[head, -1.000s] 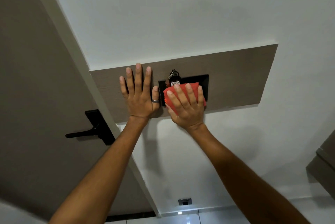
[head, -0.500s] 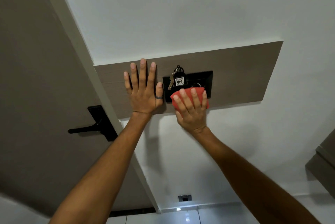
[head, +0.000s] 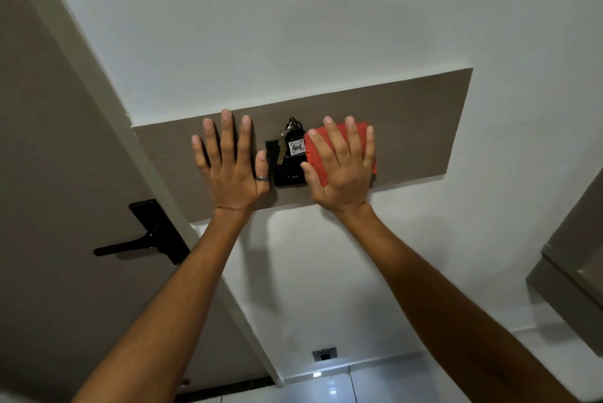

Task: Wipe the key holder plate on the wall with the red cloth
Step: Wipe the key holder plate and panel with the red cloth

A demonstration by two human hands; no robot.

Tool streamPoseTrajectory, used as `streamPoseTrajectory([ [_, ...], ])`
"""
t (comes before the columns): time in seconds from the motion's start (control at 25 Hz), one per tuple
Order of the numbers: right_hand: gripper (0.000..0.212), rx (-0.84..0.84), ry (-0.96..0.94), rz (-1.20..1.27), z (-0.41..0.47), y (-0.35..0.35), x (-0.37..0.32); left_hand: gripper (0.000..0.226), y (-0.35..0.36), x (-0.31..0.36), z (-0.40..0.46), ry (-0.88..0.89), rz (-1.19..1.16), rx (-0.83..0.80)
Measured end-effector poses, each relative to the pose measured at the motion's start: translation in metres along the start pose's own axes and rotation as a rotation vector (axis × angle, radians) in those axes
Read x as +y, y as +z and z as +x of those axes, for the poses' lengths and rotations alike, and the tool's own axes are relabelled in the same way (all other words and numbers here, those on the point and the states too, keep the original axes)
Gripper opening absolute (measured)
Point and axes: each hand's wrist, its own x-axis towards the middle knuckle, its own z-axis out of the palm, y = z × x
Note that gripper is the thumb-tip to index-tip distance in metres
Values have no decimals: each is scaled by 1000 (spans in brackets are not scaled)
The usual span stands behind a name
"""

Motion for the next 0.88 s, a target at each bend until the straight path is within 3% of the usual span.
streamPoseTrajectory([
  [0.16, 45, 97, 203, 54, -5, 7, -16, 62, 0, 1, 1, 8, 6, -8],
  [0.28, 42, 91, 20, 48, -7, 2, 11, 62, -1, 2, -1, 5, 2, -4],
  [0.44, 38, 91, 91, 65, -12, 1, 6, 62, -1, 2, 1, -1, 12, -6],
  [0.56, 39, 49, -119, 42, -8, 1, 19, 62, -2, 3, 0, 1, 1, -8],
  [0.68, 37, 96, 109, 91, -4, 4, 7, 62, -2, 2, 3, 11, 15, -5],
  [0.72, 37, 87, 119, 92, -6, 5, 2, 62, -3, 2, 3, 13, 16, -5],
  [0.84, 39, 40, -82, 49, -5, 2, 17, 62, -1, 3, 3, 13, 9, -7],
  [0.88, 40, 57, -22, 48, -1, 2, 18, 62, -2, 3, 3, 12, 13, -14],
])
